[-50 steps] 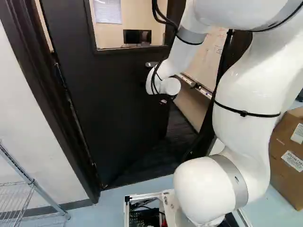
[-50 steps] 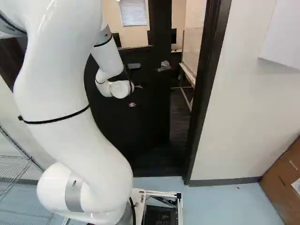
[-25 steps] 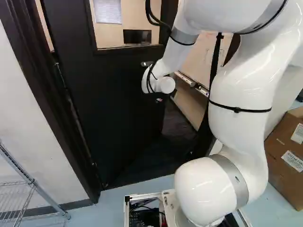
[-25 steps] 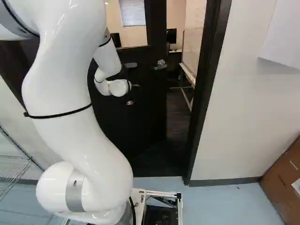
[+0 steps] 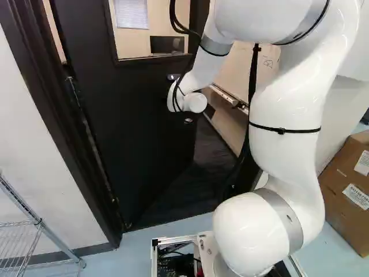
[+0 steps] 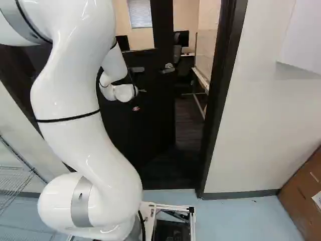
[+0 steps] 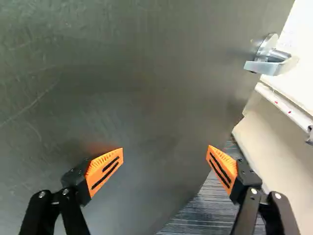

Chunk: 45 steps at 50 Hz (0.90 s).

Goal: Open the door and move inside

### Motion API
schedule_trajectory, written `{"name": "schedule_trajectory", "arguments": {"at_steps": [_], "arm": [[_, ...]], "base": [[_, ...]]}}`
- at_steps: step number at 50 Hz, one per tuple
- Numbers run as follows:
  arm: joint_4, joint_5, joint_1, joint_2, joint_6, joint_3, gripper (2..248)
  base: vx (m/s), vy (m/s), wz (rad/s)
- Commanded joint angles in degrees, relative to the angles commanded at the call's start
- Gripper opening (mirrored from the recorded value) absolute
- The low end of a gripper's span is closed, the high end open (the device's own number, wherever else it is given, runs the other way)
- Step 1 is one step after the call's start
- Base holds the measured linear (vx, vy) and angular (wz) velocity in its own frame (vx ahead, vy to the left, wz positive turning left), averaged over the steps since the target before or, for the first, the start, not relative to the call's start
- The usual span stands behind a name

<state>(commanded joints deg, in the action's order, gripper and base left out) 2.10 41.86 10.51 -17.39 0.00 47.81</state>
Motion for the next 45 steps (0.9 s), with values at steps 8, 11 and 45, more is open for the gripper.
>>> {"name": "schedule_trajectory", "arguments": {"at_steps": [8,11,45], "arm": [[1.41,0.0,0.84,-0.63,0.0,0.75,247],[1.94,0.0,1.16,-0.8,0.0,0.96,247],[5.7,0.0,4.93,-2.47,0.0,2.97,247]], "base": [[0.0,0.0,0.0],[0.0,0.0,0.0],[0.0,0.0,0.0]]}}
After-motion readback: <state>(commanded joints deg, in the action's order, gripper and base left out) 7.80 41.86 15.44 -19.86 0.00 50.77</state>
